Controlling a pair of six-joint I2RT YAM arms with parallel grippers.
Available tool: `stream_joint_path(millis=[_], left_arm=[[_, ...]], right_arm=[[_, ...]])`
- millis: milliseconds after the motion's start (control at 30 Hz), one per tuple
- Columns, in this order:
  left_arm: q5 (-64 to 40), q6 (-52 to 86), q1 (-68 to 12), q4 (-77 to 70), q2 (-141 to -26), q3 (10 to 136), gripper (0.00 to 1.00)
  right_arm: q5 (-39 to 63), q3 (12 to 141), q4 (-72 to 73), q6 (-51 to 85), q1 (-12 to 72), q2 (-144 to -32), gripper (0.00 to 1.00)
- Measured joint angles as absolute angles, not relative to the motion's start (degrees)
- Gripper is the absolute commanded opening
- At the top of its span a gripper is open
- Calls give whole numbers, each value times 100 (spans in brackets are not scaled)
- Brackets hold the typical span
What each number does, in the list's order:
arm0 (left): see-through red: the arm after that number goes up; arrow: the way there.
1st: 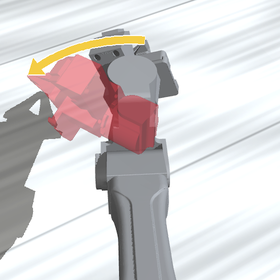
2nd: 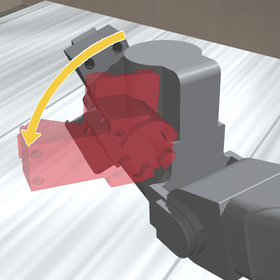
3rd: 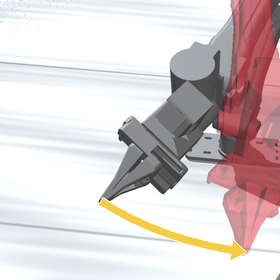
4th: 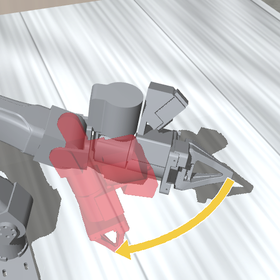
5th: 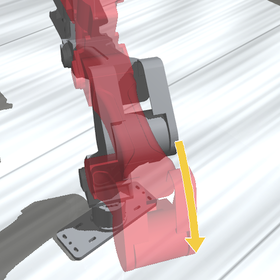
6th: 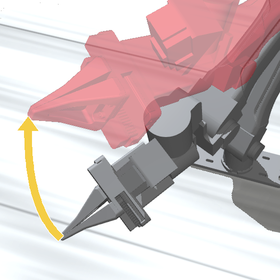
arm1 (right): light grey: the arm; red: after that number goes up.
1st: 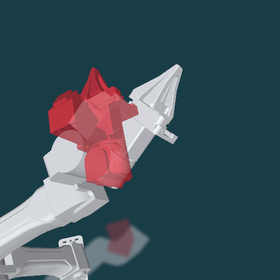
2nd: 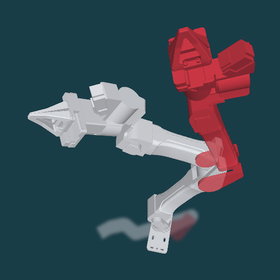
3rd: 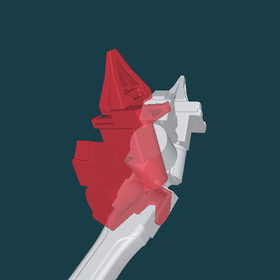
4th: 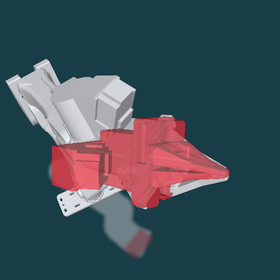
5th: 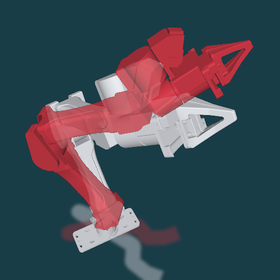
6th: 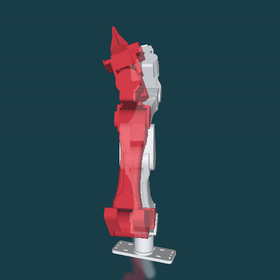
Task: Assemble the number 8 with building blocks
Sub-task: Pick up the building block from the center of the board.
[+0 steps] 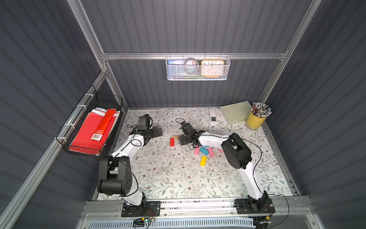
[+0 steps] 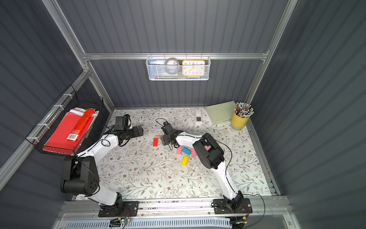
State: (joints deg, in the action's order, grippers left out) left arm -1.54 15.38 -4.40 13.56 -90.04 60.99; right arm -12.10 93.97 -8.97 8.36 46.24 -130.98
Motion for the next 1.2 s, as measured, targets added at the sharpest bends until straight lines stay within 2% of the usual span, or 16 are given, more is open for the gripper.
stream_joint_path(millis=[200,467,600,633,867,1200], left_arm=[[-261,1520,-440,1341,-8989,6069,99],[-451,1518,-602,1229,-8608,5966,100],[-493,1459,-821,1085,-8538,5966,100],[-489,1437,-906,1059,-8538,5966,99],[-445,1219,-1413,996,-8543,5966,99],[-150,1024,-1426,628,-8401,5732,99]], right_arm=[[-996,9397,-1092,969,4624,-12862,95],[-805,8497,-1044,1470,4600,-10250,97],[-910,7655,-941,2034,4567,-9253,83],[-932,7430,-958,2193,4565,-9131,82],[-1009,6121,-1214,3249,4567,-8831,80],[-722,6082,-1190,4670,4576,-9330,66]])
